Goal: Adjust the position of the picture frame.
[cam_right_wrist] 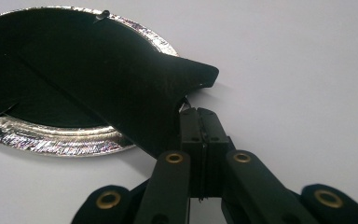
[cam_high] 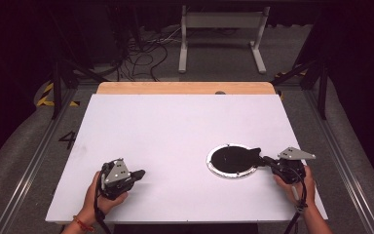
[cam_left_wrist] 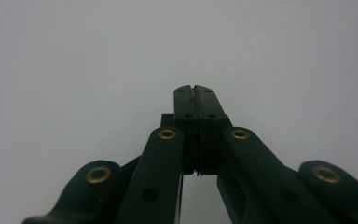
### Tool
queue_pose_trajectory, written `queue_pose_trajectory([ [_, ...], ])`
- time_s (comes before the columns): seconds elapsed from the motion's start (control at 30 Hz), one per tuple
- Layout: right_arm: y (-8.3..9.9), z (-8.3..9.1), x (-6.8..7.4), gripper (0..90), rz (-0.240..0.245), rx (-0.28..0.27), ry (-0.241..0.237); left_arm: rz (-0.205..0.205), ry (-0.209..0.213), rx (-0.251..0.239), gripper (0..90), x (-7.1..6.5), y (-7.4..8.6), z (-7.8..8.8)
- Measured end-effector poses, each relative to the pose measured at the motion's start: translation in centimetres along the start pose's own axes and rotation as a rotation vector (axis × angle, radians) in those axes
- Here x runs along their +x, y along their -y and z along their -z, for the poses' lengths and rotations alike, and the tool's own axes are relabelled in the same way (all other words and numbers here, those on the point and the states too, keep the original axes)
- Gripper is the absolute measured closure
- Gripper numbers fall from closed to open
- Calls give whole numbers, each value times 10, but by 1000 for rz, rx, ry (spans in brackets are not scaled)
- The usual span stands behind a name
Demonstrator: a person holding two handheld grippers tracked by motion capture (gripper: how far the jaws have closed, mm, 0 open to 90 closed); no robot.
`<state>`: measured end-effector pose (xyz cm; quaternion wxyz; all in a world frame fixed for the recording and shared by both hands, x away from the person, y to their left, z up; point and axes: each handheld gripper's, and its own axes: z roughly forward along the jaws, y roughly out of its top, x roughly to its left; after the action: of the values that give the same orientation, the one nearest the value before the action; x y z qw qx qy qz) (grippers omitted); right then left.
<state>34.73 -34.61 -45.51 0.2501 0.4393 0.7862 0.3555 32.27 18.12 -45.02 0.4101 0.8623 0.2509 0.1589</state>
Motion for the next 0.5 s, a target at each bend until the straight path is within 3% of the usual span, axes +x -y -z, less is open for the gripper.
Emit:
queue_pose_trajectory([
  [0.5, -3, -5, 14, 900, 53, 23, -28, -37, 49, 29, 898, -6, -12, -20],
])
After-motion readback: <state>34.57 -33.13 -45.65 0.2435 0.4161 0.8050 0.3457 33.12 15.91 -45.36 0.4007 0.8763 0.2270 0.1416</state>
